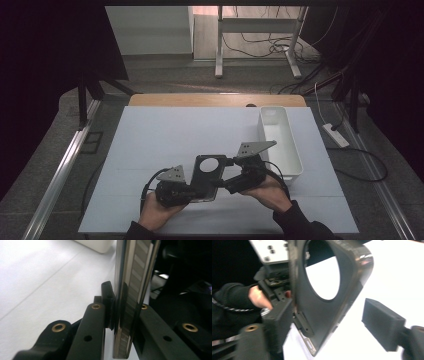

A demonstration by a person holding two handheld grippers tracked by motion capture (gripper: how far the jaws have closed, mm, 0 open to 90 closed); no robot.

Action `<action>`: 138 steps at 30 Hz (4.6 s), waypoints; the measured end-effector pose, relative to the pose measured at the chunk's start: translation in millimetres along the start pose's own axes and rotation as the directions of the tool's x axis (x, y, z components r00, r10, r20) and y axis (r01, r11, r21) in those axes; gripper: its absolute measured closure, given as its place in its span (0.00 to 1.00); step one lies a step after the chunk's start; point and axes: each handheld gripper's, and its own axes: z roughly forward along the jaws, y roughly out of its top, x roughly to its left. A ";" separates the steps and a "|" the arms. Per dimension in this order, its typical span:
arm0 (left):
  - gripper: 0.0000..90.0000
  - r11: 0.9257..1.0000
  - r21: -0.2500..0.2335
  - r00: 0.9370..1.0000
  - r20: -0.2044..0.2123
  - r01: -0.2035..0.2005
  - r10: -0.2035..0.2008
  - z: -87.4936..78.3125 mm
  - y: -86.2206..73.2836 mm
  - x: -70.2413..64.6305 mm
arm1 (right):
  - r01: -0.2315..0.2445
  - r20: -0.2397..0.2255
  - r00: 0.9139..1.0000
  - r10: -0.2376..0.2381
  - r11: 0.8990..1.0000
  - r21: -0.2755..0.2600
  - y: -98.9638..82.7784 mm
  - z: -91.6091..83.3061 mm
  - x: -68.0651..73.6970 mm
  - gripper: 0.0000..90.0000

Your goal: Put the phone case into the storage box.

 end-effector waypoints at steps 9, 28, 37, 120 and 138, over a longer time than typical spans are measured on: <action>0.94 0.999 0.016 0.990 -0.136 0.032 -0.029 -1.4 0.2 -1.0 | -0.002 0.159 0.987 0.005 1.000 -0.014 2.7 -5.3 -2.4 0.00; 0.94 0.998 0.030 0.981 -0.188 0.062 -0.055 1.2 0.1 -1.3 | -0.042 0.235 0.971 0.039 0.999 0.010 4.8 -13.6 -6.3 0.00; 0.94 0.998 0.041 0.986 -0.163 0.053 -0.045 3.4 1.6 -4.0 | -0.002 0.280 0.960 0.001 1.000 0.003 9.7 -19.2 -2.5 0.00; 0.04 0.996 -0.092 0.994 -0.101 0.020 -0.030 -14.2 -10.5 -8.0 | 0.066 0.360 0.931 -0.055 0.998 -0.019 19.6 -46.4 -3.1 0.88; 0.00 0.993 -0.117 0.953 -0.297 0.028 -0.062 -56.8 -49.5 -11.6 | 0.064 0.400 0.916 -0.041 0.997 -0.046 32.9 -65.3 -19.7 0.88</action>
